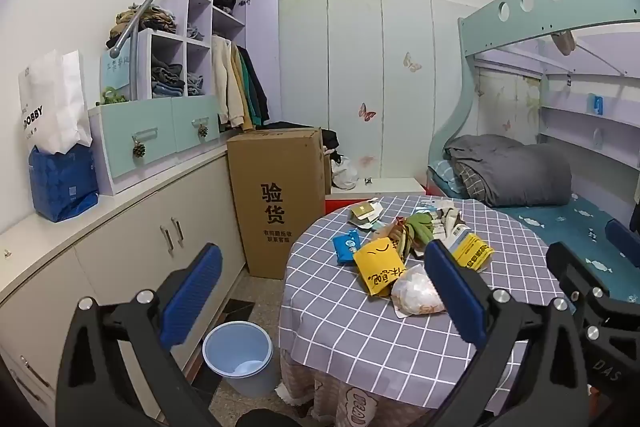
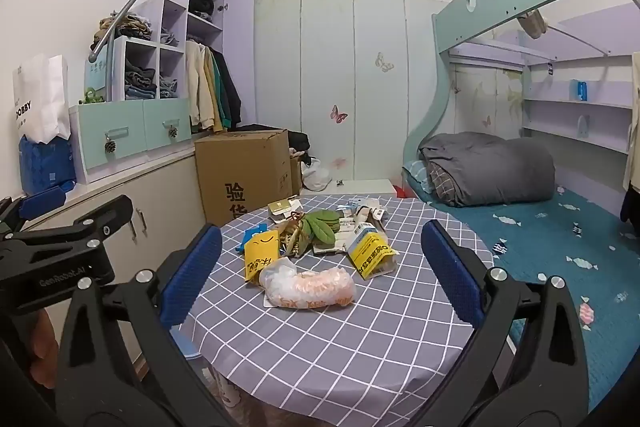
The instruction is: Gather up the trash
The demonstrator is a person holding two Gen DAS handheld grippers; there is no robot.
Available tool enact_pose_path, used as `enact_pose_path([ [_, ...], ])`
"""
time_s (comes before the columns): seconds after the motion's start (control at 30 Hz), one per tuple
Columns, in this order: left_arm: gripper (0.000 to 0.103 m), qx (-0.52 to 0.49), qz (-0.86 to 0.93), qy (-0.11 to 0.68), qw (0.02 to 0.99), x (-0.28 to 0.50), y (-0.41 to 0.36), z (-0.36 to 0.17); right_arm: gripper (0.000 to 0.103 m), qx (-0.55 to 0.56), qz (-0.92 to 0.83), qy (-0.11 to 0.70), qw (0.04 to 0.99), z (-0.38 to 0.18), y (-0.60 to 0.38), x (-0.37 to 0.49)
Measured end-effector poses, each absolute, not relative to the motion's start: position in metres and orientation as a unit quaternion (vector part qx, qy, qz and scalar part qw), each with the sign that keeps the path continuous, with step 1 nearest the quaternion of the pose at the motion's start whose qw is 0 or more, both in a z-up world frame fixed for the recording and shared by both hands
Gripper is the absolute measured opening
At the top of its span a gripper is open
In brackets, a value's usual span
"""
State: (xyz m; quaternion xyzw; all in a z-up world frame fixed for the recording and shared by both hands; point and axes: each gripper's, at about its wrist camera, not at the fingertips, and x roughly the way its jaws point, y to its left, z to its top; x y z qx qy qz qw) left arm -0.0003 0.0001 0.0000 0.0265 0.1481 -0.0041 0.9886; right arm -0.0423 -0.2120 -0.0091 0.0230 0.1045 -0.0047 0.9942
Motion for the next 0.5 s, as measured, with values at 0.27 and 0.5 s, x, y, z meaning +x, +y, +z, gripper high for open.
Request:
enact_pose_path([
  [0.27,0.099,0.020,-0.013,0.149,0.989,-0.0041,0.0035,0.0003,0.098,0.024,-0.002,0.107,0.994,-0.0123,-0.2080,-0.0388],
  [0.5,0.099,0.028,-0.005,0.153,0.988,0.0031,0.0074,-0.0049,0.098,0.030,0.006,0.109,0.994,-0.0181,-0.2113,-0.0402],
])
